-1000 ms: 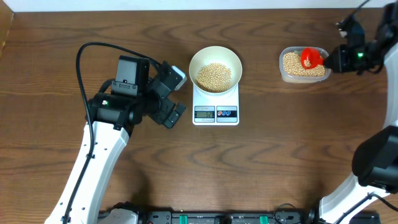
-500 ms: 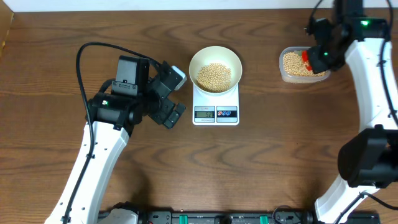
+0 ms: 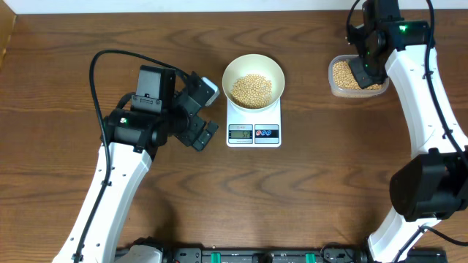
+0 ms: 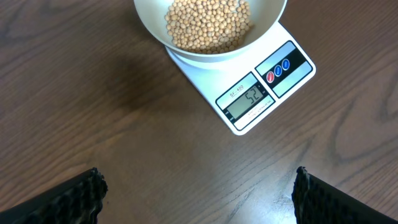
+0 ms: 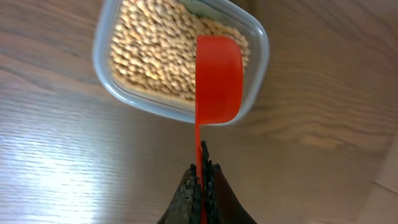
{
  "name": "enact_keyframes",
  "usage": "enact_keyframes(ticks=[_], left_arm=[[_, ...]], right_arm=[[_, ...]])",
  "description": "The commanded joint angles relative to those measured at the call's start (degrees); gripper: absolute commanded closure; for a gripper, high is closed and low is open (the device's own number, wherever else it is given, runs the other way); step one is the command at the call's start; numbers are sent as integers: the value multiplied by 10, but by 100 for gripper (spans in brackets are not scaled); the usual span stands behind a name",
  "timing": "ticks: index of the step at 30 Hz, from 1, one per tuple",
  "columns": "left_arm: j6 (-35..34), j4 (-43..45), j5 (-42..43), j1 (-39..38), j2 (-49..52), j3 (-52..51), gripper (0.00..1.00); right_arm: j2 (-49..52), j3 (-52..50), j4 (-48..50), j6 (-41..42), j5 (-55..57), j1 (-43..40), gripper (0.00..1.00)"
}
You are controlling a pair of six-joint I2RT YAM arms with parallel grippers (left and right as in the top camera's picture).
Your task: Scoop item into bowl and weigh 50g on scale
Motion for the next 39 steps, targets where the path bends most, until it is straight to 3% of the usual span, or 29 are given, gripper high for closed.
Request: enact_keyframes(ticks=[1,3,6,20,30,39], left_arm=[[-5,0,-2,2,3,2,2],[-5,0,-2,2,3,2,2],[-5,0,-2,2,3,2,2],[-5,0,-2,2,3,2,2],[-5,0,-2,2,3,2,2],[-5,0,-2,2,3,2,2]], right_arm=[[-19,12,14,14,-125,0,99],[-19,18,35,14,-254,1,99],[-19,18,77,29,-362,1,99],[-19,18,194,22,-560,17,99],[-19,18,185,-21,-558,85,99],[-16,9,127,-58,-414,134,99]])
